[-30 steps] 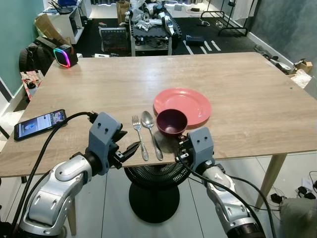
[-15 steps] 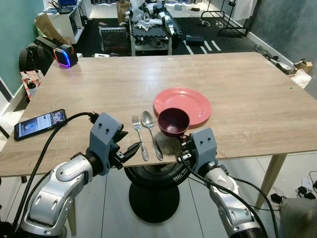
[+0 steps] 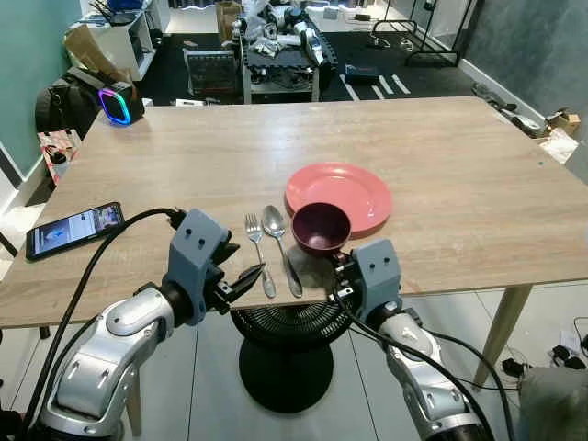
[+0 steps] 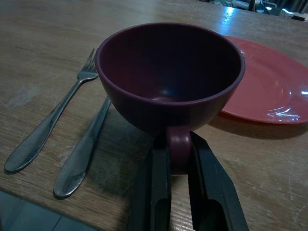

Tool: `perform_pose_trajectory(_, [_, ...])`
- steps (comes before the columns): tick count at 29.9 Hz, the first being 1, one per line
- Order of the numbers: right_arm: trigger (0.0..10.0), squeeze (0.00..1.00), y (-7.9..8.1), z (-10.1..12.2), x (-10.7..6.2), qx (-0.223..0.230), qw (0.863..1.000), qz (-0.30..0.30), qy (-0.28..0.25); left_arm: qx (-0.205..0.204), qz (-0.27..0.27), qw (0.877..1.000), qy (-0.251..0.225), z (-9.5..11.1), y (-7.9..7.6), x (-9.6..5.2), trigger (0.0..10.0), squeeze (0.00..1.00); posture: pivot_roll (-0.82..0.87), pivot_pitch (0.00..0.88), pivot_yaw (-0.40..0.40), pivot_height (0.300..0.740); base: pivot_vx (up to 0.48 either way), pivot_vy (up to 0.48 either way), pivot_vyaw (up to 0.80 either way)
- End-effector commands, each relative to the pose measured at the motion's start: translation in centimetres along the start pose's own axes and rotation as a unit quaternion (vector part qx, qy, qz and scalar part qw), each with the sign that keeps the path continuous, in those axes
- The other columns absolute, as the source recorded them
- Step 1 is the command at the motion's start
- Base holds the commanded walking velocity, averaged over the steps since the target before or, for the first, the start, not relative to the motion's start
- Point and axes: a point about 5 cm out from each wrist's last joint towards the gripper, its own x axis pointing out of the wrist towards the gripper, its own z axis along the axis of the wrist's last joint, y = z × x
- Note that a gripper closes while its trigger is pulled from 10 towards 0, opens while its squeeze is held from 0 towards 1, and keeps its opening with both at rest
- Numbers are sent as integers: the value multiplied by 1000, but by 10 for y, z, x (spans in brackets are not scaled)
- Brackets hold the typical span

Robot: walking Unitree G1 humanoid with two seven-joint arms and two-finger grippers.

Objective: Setting the table

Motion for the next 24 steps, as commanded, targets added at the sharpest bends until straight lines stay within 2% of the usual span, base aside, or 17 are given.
perform_pose_trajectory(1, [10000, 0, 1, -2, 0, 0, 1000, 2, 6, 2, -1, 1000, 7, -4, -2, 0, 10000, 0, 42, 39, 61, 740, 0, 0, 0])
perform_pose_trajectory(10, [10000, 0, 3, -3, 0, 1, 1000, 7, 7, 2, -2, 1000, 7, -4, -2, 0, 10000, 0, 43, 37, 61, 740, 0, 0, 0])
perform_pose_trajectory(11, [10000, 435, 3, -3, 0, 1, 1000, 7, 7, 2, -2, 1000, 7, -4, -2, 1, 10000, 0, 44, 36, 61, 740, 0, 0, 0])
perform_pose_trajectory(12, [10000, 435, 3, -3, 0, 1, 1000, 7, 7, 2, -2, 1000, 6, -4, -2, 1, 10000, 0, 44, 36, 60, 740, 0, 0, 0])
perform_pose_trajectory(14, [10000, 1000, 3, -3, 1, 1, 1000, 7, 7, 2, -1, 1000, 6, -4, -2, 1, 10000, 0, 45, 34, 59, 740, 0, 0, 0])
perform_pose_trajectory(23, [10000, 1000, -2, 1, 2, 1, 1000, -1, 0, 2, 1, 1000, 6, -5, -2, 1, 10000, 0, 41, 30, 59, 740, 0, 0, 0])
perform_pose_trajectory(24, [10000, 392, -4, 2, 1, 0, 1000, -4, -2, 2, 1, 1000, 6, -5, -2, 1, 10000, 0, 41, 30, 59, 740, 0, 0, 0])
